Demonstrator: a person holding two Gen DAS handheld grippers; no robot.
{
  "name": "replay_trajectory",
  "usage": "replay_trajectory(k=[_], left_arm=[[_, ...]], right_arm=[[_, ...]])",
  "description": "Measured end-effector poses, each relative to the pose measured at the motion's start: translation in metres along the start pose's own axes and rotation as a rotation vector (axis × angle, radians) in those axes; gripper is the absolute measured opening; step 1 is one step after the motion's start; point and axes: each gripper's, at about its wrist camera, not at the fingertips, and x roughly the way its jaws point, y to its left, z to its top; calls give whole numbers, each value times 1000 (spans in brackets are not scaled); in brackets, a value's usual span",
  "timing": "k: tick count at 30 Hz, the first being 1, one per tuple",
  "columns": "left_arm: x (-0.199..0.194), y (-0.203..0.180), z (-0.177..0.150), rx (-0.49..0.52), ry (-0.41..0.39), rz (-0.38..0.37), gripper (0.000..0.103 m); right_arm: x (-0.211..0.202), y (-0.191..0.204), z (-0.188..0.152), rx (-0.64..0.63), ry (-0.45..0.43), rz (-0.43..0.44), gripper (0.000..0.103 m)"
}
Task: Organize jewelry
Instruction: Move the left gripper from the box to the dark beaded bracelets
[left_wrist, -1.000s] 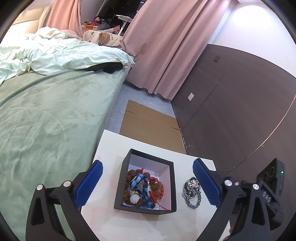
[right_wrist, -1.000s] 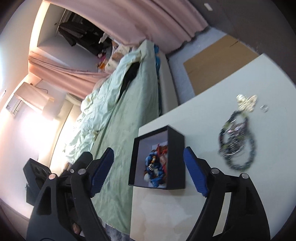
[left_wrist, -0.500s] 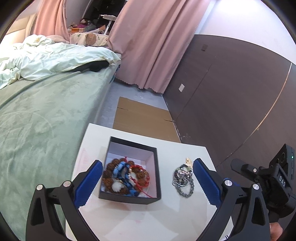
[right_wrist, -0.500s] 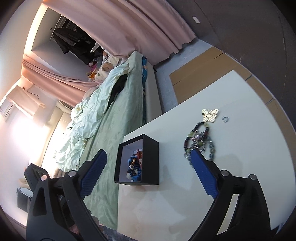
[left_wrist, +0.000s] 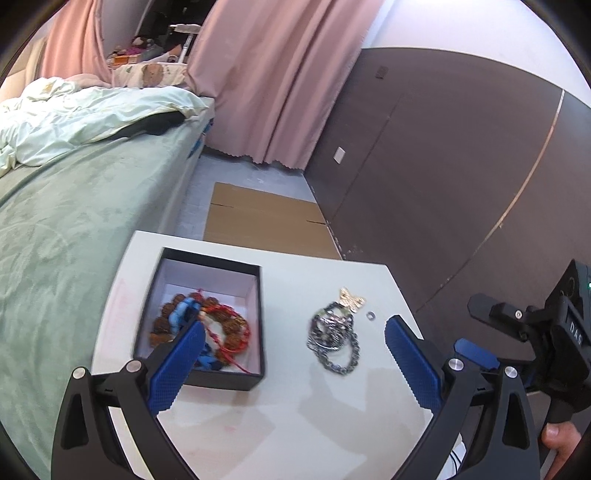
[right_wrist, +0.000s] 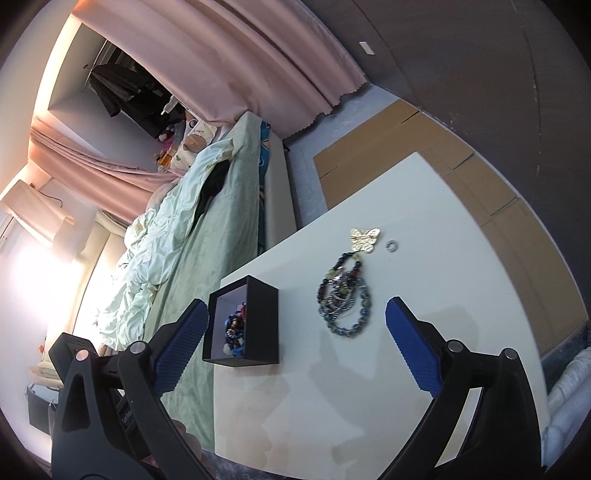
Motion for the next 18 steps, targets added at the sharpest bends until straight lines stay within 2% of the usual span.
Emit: replay_trajectory(k=[8, 14, 18], left_arm=[[17, -23, -10, 39, 43, -30, 92], [37, -38, -19, 84, 102, -43, 81], [52, -47, -27, 114, 135, -42, 70]], right_arm=[[-19, -24, 6, 11, 12, -36, 96], [-23, -43, 10, 61, 23, -62, 96], [-23, -52, 11, 98, 30, -58, 96]])
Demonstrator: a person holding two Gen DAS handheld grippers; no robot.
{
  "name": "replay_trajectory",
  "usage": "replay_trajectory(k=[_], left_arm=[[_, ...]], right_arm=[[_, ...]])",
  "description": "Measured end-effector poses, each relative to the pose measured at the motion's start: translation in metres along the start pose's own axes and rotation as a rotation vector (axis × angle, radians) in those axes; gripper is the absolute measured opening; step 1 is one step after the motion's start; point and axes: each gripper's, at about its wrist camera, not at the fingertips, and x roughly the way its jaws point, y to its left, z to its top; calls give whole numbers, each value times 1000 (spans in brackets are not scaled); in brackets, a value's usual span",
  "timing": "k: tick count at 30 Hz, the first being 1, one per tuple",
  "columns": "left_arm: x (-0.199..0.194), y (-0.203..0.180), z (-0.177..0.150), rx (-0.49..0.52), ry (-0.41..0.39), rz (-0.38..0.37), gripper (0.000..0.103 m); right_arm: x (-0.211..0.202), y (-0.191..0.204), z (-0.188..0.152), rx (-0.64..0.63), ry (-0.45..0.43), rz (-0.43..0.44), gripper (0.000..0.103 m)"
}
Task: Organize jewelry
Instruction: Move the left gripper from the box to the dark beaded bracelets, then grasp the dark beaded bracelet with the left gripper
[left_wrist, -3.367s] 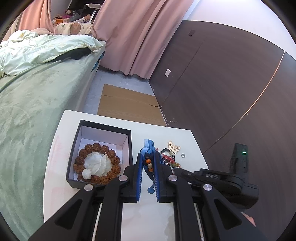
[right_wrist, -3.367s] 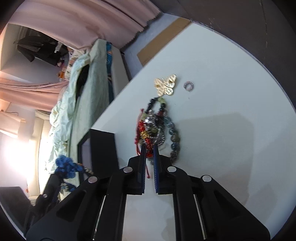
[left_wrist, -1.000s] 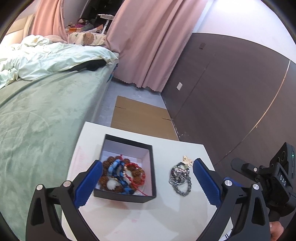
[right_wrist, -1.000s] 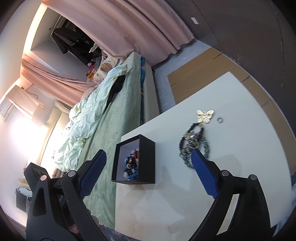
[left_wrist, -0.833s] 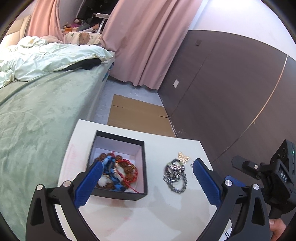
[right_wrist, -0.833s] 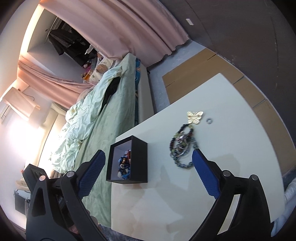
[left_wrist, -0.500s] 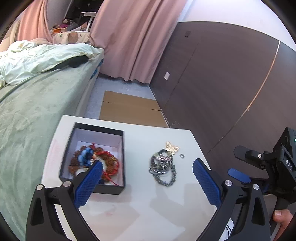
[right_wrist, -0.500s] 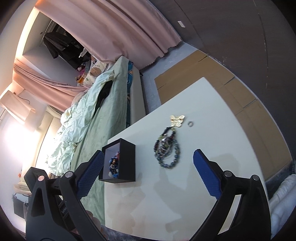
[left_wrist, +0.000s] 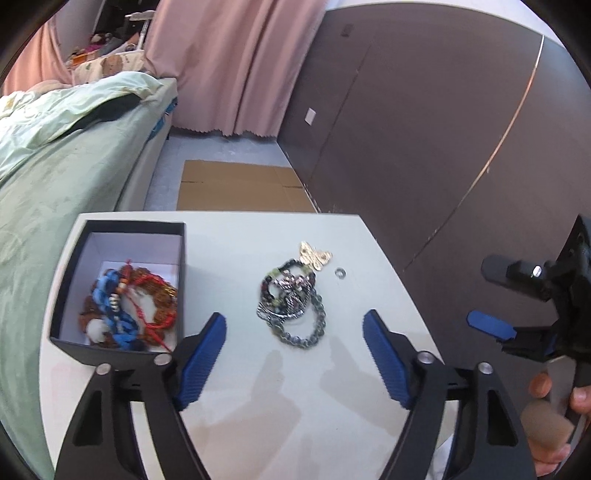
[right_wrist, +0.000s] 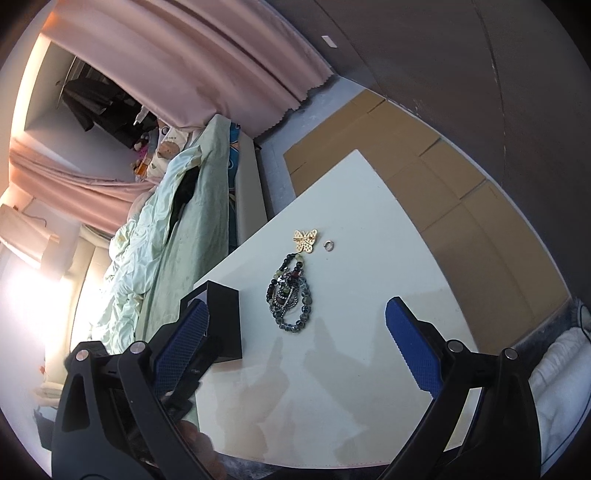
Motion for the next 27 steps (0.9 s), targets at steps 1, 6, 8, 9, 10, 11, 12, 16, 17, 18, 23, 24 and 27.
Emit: replay_trajectory(k=[1, 6, 8, 9, 10, 11, 12, 16, 17, 18, 23, 24, 27], left_arm=[[5, -1, -1, 7, 9, 1, 67], [32, -11, -6, 62, 56, 14, 56], [39, -14, -8, 79, 63, 26, 51], [43, -15, -9, 85, 67, 33, 49], [48, -15, -9, 93, 71, 43, 47], [51, -15, -10, 99, 72, 49, 45], [54, -15, -11, 107, 77, 58, 43], [67, -18, -10, 131, 88, 83, 42], [70, -17, -9, 135, 89, 90, 42], [71, -17, -8, 133, 90, 92, 42], [76, -7, 3, 93, 78, 90, 42], [77, -5, 5, 85, 77, 91, 41], [82, -1, 9, 71, 83, 100, 33]], right_arm=[[0, -2, 1, 9, 1, 1, 96], [1, -9, 4, 37, 5, 13, 96], [2, -10, 6, 42, 6, 16, 96], [3, -10, 7, 45, 7, 18, 96], [4, -11, 9, 48, 8, 19, 96], [5, -11, 9, 50, 9, 19, 96], [7, -12, 10, 54, 10, 18, 96], [12, -13, 13, 60, 16, 20, 96], [14, -13, 14, 60, 18, 20, 96], [15, -13, 14, 60, 20, 21, 96], [23, -13, 18, 59, 32, 21, 96], [24, -12, 19, 60, 33, 20, 96], [29, -12, 21, 62, 40, 16, 96]])
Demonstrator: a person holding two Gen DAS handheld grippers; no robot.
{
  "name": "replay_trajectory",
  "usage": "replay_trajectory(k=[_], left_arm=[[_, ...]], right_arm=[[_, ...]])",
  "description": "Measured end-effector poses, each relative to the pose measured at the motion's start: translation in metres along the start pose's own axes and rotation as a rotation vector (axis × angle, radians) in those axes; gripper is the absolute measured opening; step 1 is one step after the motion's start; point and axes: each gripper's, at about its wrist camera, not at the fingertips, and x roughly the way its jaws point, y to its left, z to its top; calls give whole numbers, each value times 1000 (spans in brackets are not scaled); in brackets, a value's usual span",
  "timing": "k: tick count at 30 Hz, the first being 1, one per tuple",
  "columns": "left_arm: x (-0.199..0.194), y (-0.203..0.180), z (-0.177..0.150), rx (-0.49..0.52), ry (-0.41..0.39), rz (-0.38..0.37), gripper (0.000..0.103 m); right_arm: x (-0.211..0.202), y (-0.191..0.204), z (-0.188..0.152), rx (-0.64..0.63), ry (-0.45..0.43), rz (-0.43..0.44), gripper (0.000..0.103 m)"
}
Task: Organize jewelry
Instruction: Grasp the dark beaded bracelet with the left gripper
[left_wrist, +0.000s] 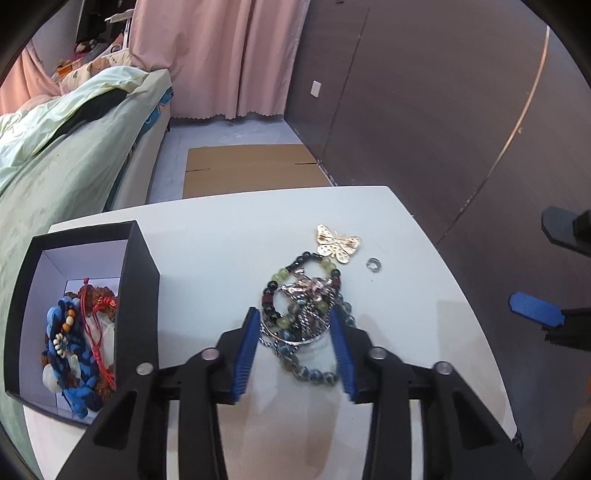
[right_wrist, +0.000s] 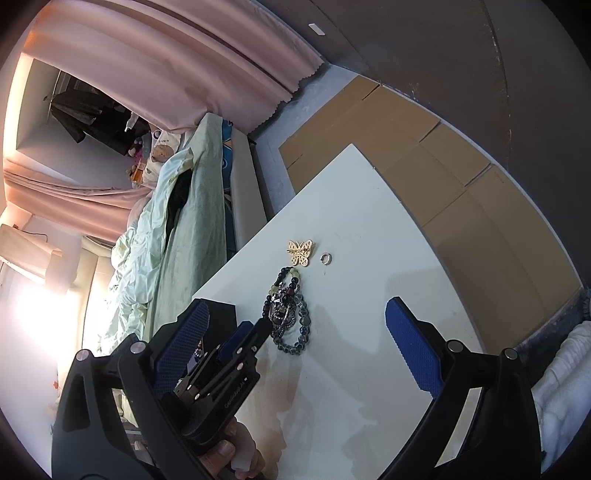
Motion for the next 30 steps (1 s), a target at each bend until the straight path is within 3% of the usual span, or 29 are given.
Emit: replay_trajectory(k=[12, 17, 18, 19, 22, 30], left_arm=[[30, 6, 15, -14, 53, 83, 16], [37, 1, 15, 30, 74, 114, 16], [37, 1, 15, 31, 76, 118, 14], [37, 4, 15, 29, 78, 127, 6], [34, 12, 18, -8, 89, 67, 5], [-14, 17, 31, -41, -12, -62, 5]], right_arm=[[15, 4, 5, 2, 18, 3, 96], [21, 6, 7, -5, 32, 5, 96], [23, 7, 7, -8, 36, 5, 96], [24, 8, 7, -10, 39, 5, 96], [26, 11, 6, -21, 48, 4, 96], [23, 12, 1, -35, 51, -4, 96]])
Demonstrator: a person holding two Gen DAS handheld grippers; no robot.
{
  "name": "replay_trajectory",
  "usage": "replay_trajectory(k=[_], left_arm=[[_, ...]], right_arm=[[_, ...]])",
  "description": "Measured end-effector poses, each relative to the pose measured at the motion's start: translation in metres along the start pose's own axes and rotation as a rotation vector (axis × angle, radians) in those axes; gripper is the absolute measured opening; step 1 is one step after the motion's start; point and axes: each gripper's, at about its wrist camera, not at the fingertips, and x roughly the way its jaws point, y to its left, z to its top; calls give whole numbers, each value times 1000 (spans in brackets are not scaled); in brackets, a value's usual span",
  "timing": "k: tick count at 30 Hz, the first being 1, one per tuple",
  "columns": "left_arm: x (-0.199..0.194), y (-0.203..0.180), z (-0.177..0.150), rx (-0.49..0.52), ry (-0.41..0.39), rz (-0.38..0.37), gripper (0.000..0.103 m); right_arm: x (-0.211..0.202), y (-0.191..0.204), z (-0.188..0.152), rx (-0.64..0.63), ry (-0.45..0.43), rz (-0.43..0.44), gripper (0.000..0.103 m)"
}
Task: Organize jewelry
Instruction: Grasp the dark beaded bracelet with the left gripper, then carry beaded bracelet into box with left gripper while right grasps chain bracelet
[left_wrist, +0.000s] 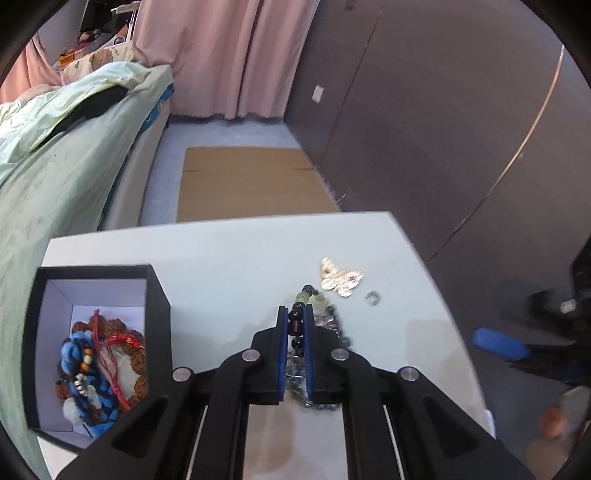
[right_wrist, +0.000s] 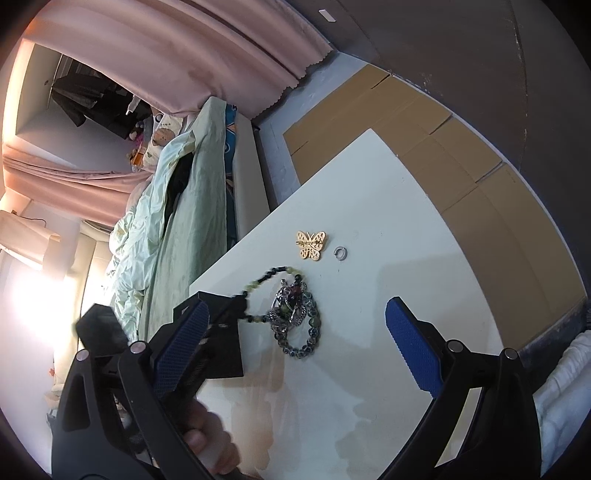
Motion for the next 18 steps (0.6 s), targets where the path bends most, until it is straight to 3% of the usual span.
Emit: replay_trajectory(k=[18], left_arm=[[-81, 1, 6, -40, -123, -90, 5]], right_arm=[[-4, 7, -13, -26, 5, -17, 96]])
